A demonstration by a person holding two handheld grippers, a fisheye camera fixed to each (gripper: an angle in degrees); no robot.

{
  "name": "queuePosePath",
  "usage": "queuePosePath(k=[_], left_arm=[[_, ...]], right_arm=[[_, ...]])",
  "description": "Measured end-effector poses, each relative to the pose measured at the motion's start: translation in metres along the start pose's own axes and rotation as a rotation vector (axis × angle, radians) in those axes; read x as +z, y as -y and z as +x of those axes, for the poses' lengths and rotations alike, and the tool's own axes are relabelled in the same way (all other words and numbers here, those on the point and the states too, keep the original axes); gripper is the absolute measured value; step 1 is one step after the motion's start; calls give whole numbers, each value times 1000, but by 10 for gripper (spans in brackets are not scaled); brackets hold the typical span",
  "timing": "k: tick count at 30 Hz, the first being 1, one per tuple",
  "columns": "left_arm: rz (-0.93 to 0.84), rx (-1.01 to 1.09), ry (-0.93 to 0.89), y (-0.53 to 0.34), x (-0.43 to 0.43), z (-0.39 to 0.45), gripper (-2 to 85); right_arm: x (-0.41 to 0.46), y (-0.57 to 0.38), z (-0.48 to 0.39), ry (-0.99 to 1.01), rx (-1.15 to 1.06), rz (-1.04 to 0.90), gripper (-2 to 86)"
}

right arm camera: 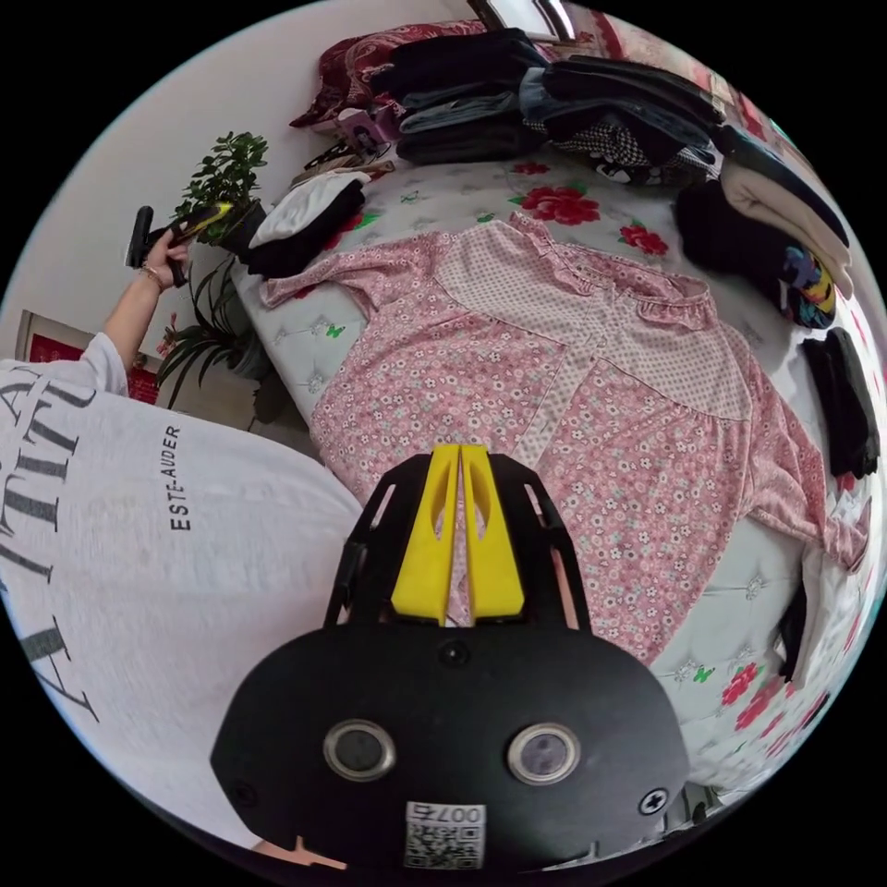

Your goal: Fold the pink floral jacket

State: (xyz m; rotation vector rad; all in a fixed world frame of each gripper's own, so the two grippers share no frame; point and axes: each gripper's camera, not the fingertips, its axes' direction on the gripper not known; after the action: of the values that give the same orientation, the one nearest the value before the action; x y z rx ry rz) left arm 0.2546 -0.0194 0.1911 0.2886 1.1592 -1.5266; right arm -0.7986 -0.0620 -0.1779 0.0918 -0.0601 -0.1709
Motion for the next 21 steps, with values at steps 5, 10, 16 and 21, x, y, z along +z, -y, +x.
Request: queuePosePath(k=[5, 10, 16, 21], left_arm=[[193, -77, -18, 7, -39, -20, 39], [-256, 149, 429, -36, 70, -3, 120], [-458, 178, 627, -69, 153, -48, 109], [-573, 142, 604, -84, 192, -92, 24]], right_arm=[[-5, -8, 10, 50, 12, 71, -1], [4, -25, 18, 79, 32, 56, -1], [15, -33, 24, 102, 44, 11, -1], [22, -29, 22, 112, 17, -12, -1]])
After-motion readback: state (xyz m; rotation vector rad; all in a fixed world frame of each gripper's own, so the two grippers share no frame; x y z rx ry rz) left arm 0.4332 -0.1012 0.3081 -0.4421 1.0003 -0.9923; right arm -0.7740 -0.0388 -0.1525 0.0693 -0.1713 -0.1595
